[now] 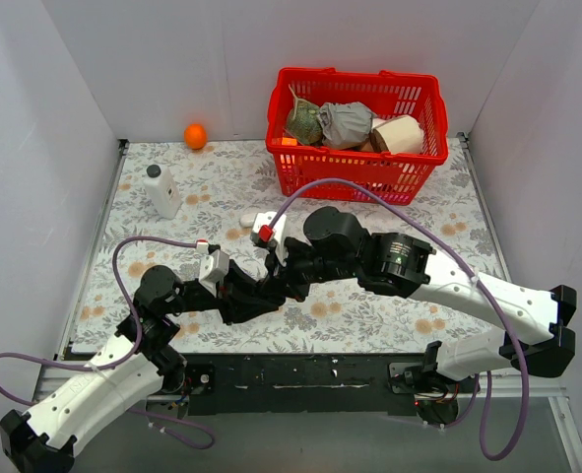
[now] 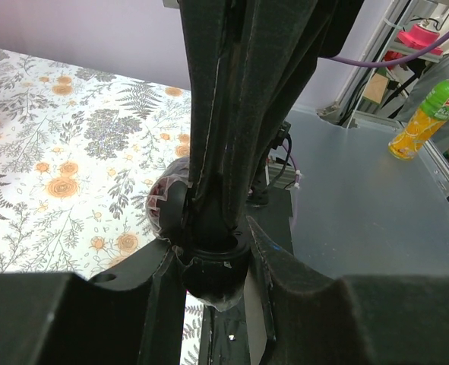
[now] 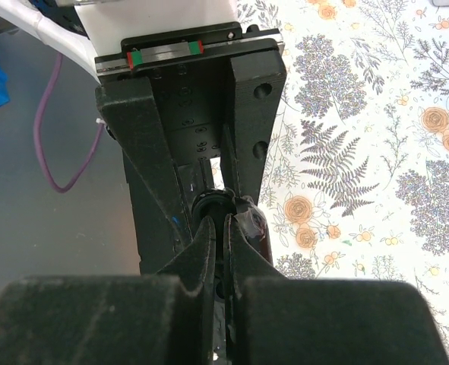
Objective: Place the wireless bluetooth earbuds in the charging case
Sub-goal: Place the earbud in the charging case.
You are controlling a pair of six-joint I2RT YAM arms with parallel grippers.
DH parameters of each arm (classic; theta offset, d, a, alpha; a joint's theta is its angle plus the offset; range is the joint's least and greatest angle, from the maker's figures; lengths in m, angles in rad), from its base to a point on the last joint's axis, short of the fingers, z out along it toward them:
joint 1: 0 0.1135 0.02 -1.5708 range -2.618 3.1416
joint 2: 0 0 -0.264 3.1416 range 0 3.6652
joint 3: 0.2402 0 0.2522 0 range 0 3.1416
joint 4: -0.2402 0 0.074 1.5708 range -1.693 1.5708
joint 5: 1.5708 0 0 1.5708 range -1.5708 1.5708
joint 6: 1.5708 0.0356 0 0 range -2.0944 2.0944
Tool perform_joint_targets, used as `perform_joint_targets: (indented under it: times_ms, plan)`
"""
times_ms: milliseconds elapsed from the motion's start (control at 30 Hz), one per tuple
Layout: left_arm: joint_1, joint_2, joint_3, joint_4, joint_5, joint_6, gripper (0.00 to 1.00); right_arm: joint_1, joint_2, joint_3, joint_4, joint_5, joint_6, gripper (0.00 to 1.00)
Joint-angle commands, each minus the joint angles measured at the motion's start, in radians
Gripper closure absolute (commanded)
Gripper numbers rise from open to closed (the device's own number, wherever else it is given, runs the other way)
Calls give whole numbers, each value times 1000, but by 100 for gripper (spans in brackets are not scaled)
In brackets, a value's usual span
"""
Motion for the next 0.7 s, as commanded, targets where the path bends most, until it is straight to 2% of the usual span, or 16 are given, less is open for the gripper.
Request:
perform_joint_targets:
  times_ms: [0, 667]
  plan:
    - [0, -23, 2, 65, -35, -16, 100, 5, -20, -19, 40, 18, 17, 99]
    - [1, -27, -24, 187, -106, -108, 100, 56, -22, -43, 8, 201, -15, 99]
